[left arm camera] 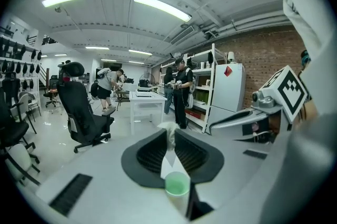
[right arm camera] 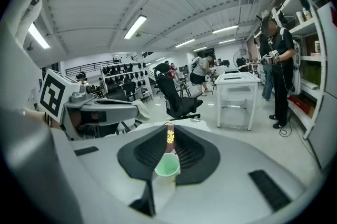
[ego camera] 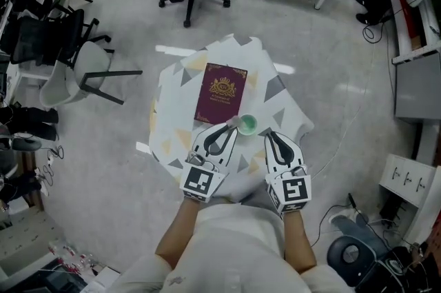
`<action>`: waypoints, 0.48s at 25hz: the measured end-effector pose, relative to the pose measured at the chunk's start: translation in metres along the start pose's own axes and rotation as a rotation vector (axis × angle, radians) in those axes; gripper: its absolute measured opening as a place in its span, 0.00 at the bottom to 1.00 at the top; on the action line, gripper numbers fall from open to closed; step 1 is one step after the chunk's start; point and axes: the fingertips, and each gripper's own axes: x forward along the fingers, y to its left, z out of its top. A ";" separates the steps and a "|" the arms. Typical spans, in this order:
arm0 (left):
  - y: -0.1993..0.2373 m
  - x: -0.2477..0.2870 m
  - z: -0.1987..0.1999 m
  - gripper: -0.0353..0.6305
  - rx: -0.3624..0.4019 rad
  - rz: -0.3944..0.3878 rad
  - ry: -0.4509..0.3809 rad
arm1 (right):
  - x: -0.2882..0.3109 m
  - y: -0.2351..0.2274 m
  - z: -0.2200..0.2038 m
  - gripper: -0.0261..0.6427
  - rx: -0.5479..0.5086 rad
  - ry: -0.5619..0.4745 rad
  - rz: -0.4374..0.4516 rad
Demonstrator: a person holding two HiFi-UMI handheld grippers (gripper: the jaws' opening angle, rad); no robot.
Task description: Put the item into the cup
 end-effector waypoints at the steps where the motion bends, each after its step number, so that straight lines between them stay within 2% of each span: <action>1: 0.000 0.002 -0.003 0.14 -0.002 -0.003 0.006 | 0.001 -0.001 -0.003 0.11 0.004 0.006 -0.001; 12: -0.007 0.018 -0.033 0.14 -0.027 -0.026 0.073 | 0.011 -0.014 -0.029 0.11 0.019 0.059 -0.006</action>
